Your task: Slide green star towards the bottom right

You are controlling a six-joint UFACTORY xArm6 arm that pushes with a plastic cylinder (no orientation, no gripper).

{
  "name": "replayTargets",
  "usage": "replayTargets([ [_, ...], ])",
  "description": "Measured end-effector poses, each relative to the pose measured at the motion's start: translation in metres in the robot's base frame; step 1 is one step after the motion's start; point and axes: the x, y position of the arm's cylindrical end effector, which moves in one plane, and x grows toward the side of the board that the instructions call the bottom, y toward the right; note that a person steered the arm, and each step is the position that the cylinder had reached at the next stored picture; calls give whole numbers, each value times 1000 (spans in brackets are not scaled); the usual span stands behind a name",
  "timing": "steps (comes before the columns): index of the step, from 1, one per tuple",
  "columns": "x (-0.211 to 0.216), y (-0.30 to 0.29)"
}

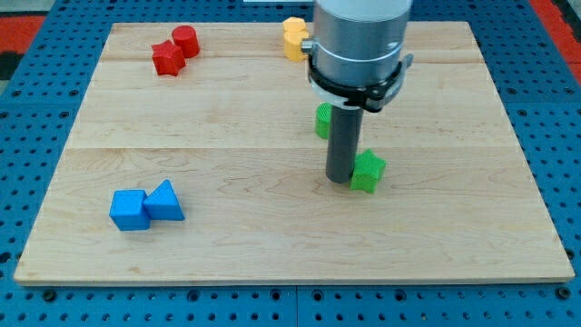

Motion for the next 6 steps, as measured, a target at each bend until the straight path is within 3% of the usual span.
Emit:
replayTargets([
  [3,-14,47],
  [4,2,60],
  [6,-20,67],
])
